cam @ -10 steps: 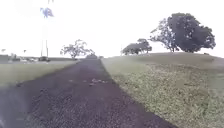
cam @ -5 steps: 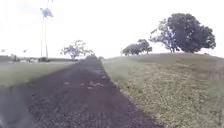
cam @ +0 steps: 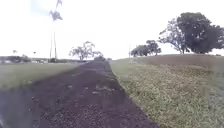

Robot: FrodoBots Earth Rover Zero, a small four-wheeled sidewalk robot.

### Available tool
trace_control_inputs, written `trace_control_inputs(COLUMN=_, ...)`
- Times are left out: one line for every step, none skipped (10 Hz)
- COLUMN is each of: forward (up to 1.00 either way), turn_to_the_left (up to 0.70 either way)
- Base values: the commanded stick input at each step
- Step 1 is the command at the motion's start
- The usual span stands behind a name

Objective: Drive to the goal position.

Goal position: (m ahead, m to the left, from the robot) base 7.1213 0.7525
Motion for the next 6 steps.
trace_control_inputs(forward=0.50, turn_to_the_left=0.00)
trace_control_inputs(forward=0.50, turn_to_the_left=0.00)
trace_control_inputs(forward=0.50, turn_to_the_left=0.00)
trace_control_inputs(forward=0.50, turn_to_the_left=0.00)
trace_control_inputs(forward=0.50, turn_to_the_left=0.00)
trace_control_inputs(forward=0.50, turn_to_the_left=0.00)
